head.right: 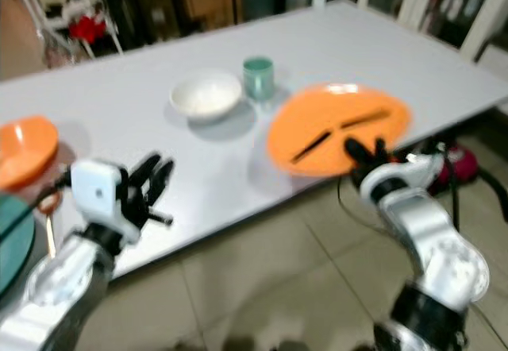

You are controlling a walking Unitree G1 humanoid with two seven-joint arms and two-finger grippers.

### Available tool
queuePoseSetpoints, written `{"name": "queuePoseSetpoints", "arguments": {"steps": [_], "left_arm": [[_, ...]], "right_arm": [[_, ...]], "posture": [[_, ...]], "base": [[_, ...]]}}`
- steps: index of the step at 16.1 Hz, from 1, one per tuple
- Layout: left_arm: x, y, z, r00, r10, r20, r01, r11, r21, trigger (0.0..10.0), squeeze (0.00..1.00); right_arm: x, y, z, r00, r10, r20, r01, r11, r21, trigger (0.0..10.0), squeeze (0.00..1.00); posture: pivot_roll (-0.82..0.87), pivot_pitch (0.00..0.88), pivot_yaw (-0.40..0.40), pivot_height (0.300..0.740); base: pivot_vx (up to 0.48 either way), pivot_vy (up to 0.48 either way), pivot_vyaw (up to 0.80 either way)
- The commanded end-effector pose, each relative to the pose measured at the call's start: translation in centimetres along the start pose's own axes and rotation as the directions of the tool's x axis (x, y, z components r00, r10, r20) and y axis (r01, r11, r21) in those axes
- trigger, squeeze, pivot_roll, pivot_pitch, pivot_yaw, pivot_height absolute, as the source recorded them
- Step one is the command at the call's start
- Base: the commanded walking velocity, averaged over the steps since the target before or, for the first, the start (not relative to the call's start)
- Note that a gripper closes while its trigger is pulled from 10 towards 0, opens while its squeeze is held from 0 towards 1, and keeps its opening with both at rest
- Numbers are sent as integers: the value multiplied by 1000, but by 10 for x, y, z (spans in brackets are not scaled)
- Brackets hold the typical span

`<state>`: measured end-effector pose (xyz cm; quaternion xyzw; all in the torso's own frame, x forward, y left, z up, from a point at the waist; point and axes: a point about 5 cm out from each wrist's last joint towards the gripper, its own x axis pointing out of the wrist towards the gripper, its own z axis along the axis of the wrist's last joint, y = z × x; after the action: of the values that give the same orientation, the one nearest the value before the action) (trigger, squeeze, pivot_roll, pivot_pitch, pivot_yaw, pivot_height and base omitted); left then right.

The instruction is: Setting the table

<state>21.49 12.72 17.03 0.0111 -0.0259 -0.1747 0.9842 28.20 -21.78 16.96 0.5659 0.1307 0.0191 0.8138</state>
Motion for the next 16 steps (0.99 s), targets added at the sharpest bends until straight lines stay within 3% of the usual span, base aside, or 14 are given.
{"name": "queuePoseSetpoints", "arguments": {"steps": [1, 3, 6, 9, 10, 16], "left_arm": [[-2, -3, -3, 999, -41, -36, 41, 999, -4, 10000, 0], [-4, -15, -5, 979, -189, -76, 186, 982, -44, 10000, 0], [-4, -23, -8, 946, -295, -131, 285, 954, -96, 10000, 0], [-3, -25, -7, 932, -332, -148, 318, 942, -109, 10000, 0], [-3, -27, -7, 925, -349, -149, 333, 935, -125, 10000, 1000], [-4, -29, -6, 902, -393, -178, 372, 917, -140, 10000, 1000]], "right_arm": [[4, 11, -10, 997, 53, -60, -52, 999, 14, 10000, 0], [13, 0, -13, 994, -32, -107, 35, 999, 24, 10000, 0], [26, -2, -16, 986, -72, -151, 75, 997, 17, 10000, 0], [33, -1, -16, 984, -71, -162, 75, 997, 20, 10000, 0], [39, -5, -18, 980, -78, -181, 83, 996, 20, 10000, 0], [62, -12, -28, 968, -127, -217, 127, 992, -12, 10000, 0]], "posture": [[-110, 80, 39, 740], [-110, 80, 39, 740], [-104, 91, 53, 740], [-102, 96, 54, 740], [-99, 100, 55, 740], [-83, 121, 63, 740]], "base": [[0, 0, 0], [0, 0, 0], [0, 0, 0], [0, 0, 0], [0, 0, 0], [0, 0, 0]]}}
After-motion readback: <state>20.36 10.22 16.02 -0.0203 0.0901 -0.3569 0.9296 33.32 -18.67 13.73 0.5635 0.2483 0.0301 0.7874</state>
